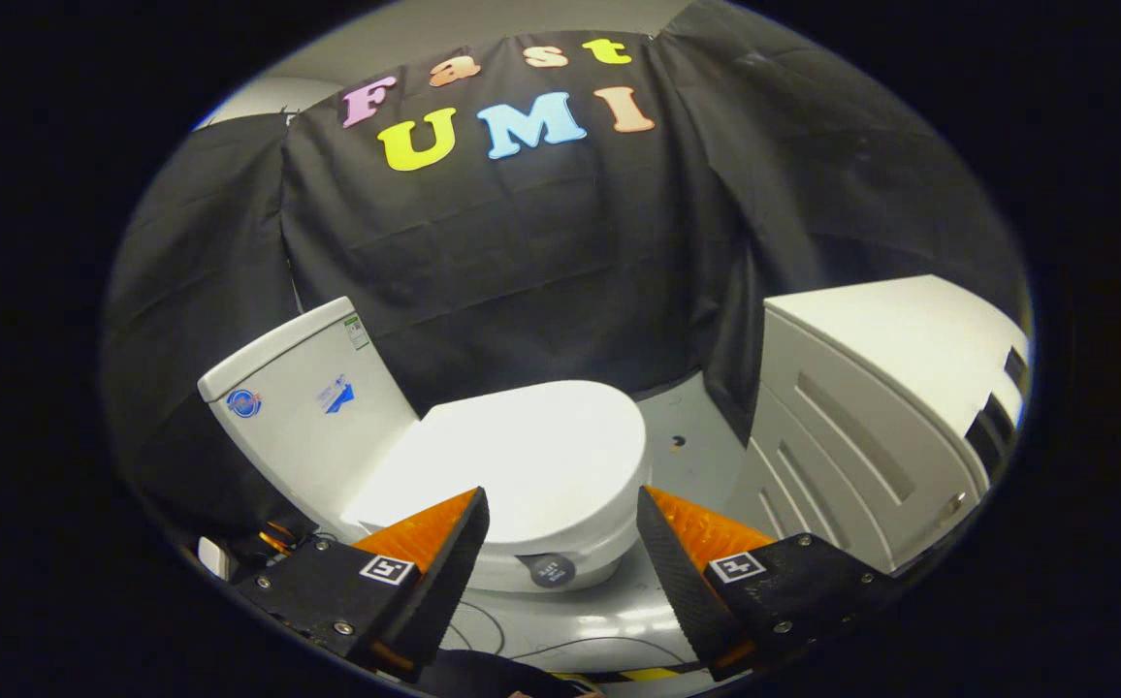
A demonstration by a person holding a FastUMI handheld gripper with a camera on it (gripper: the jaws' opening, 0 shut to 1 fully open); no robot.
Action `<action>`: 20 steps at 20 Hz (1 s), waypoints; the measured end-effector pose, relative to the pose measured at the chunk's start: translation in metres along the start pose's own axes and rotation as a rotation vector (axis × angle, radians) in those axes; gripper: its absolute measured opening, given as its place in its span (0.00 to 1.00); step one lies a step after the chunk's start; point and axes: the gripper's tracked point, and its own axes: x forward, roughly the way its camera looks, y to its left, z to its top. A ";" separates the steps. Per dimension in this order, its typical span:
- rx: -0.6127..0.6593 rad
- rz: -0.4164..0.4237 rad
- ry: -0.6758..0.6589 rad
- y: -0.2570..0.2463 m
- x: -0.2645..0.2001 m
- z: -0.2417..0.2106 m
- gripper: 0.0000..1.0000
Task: Open the toilet lid.
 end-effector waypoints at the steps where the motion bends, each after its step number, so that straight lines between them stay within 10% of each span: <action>1: 0.048 0.014 0.003 0.004 0.004 -0.005 0.94; 20: 0.765 0.050 0.067 -0.006 0.067 -0.117 0.94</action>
